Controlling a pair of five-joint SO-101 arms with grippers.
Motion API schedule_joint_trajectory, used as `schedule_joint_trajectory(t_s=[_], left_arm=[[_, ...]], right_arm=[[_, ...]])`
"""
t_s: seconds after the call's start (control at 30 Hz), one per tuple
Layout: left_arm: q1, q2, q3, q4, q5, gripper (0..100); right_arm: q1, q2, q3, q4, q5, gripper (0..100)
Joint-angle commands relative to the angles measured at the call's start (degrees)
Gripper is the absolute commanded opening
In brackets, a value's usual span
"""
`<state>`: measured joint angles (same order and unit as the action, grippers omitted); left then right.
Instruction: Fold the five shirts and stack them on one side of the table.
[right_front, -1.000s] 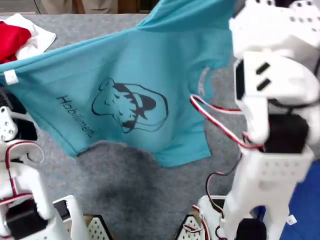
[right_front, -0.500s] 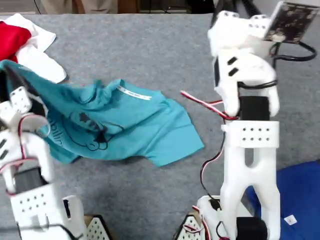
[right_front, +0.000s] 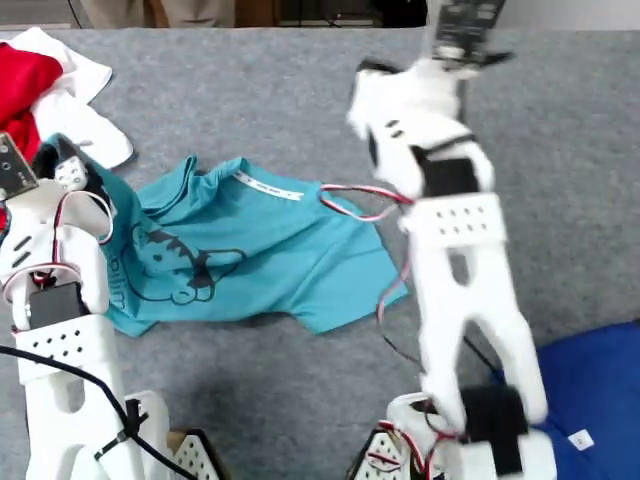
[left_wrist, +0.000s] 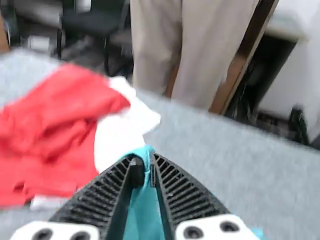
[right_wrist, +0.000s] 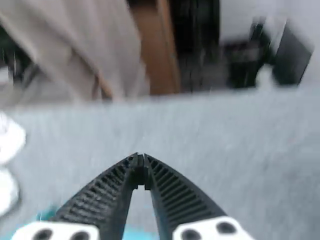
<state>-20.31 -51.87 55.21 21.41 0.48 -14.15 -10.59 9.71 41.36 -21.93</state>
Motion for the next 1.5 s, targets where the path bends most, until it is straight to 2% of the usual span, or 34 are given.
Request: schedule_joint_trajectory(t_s=[0.0,0.17,0.27,0.43,0.6,0.73,0.8,1.0,1.07,1.2,1.37,1.47], left_arm=[[0.0,0.1,-6.2,12.7,-0.4,2],[0.4,0.1,-11.0,30.7,-0.1,2],[0.4,0.1,-12.1,37.5,-0.1,2],[0.4,0.1,-12.4,42.7,-0.3,2],[0.5,0.1,-12.4,44.0,-0.4,2],[0.5,0.1,-12.4,44.0,-0.3,2],[0.5,0.1,-12.4,44.0,-0.3,2],[0.3,-0.5,-12.4,44.0,-0.4,2],[0.3,-1.5,-12.0,44.0,-0.4,2],[0.4,-3.6,-11.9,44.0,-0.4,2],[0.4,-4.8,-11.9,44.0,-0.4,2],[0.4,-4.8,-11.9,44.0,-0.4,2]], right_arm=[[-4.1,10.3,-11.8,10.3,-0.3,4.3],[-7.4,28.5,-29.6,26.2,-0.6,5.1],[-7.9,39.4,-41.7,33.3,-0.6,5.5],[-8.0,56.4,-63.0,44.6,-1.2,5.5],[-8.0,70.5,-82.9,55.5,-3.5,5.6],[-7.9,79.8,-93.7,59.6,-3.5,5.7],[-7.9,83.1,-97.1,60.3,-3.5,6.8],[-8.0,86.8,-100.5,60.4,-3.5,23.3],[-8.0,87.1,-100.2,60.3,-3.5,25.4],[-7.9,88.0,-99.8,60.3,-3.5,19.9],[-7.5,88.7,-100.0,60.4,-3.5,0.1],[-6.1,88.6,-100.1,60.5,-3.5,1.5]])
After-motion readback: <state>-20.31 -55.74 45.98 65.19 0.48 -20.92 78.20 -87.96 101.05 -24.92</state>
